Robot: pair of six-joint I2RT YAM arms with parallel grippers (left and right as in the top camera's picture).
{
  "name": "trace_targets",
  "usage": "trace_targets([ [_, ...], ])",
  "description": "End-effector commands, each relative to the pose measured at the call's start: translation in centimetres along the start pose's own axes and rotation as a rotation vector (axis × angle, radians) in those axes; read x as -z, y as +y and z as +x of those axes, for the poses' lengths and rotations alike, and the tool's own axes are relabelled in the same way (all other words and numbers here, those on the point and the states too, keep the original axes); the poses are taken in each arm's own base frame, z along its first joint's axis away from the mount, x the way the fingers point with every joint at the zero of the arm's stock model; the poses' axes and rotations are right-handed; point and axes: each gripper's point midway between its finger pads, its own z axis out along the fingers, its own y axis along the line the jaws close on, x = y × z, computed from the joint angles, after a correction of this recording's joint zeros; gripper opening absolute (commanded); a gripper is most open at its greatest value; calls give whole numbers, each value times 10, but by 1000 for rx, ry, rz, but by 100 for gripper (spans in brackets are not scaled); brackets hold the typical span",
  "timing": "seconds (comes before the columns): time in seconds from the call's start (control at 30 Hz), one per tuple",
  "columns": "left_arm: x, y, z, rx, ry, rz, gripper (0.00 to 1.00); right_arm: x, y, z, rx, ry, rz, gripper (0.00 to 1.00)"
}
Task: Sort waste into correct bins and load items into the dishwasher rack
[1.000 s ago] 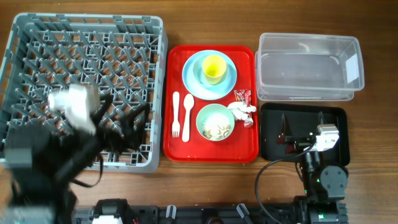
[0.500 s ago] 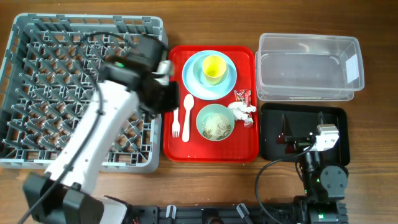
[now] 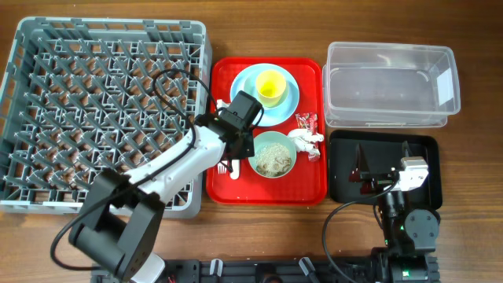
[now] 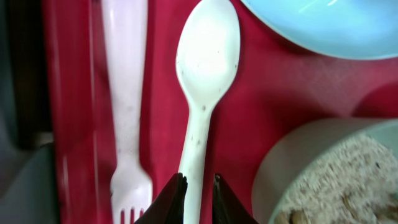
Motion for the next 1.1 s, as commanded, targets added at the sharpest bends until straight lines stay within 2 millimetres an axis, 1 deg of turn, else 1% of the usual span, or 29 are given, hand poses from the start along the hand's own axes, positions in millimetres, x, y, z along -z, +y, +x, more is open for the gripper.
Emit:
trace_targets([
  [0.0,-20,4,3,3,12,-38,15,0,-2,-2,6,-8,11,100],
  [0.17,-32,1,1,-4,9,-37,15,0,-2,-2,6,-8,11,100],
  [0.27,-40,5,3,-6,18,-58,15,0,-2,-2,6,-8,12,100],
  [0.4,-41,4,2,-5,17,-57,14,0,-2,-2,6,-8,11,100],
  [0.47,-47,4,2,-5,11,-52,15,0,-2,-2,6,-8,12,100],
  [0.53,-55,6,6,-6,25,-62,15,0,-2,-2,6,-8,12,100],
  [0.57,-55,6,7,-7,27,-64,4,0,-2,-2,6,-8,11,100],
  [0.6,-54,6,6,-6,24,-61,4,0,-2,-2,6,-8,12,100],
  [0.67,-43,3,-2,-5,-9,-44,4,0,-2,-2,6,-8,11,100],
  [0.73,-24,1,-15,-26,-65,-16,4,0,-2,-2,6,-8,11,100],
  [0.77,-8,3,-27,-40,-121,-19,4,0,-2,-2,6,-8,12,100],
  [0.87,46,14,-48,-33,-273,-40,4,0,-2,-2,6,-8,11,100],
  [0.93,96,14,-57,-11,-386,22,4,0,-2,-2,6,-8,11,100],
  [0.97,117,20,-62,4,-448,22,4,0,-2,-2,6,-8,11,100],
  [1.0,137,31,-66,8,-513,-12,4,0,-2,-2,6,-8,11,100],
  [1.03,152,38,-68,-25,-558,-38,4,0,-2,-2,6,-8,12,100],
  [1.07,159,41,-67,-57,-572,-55,9,0,-2,-2,6,-8,11,100],
])
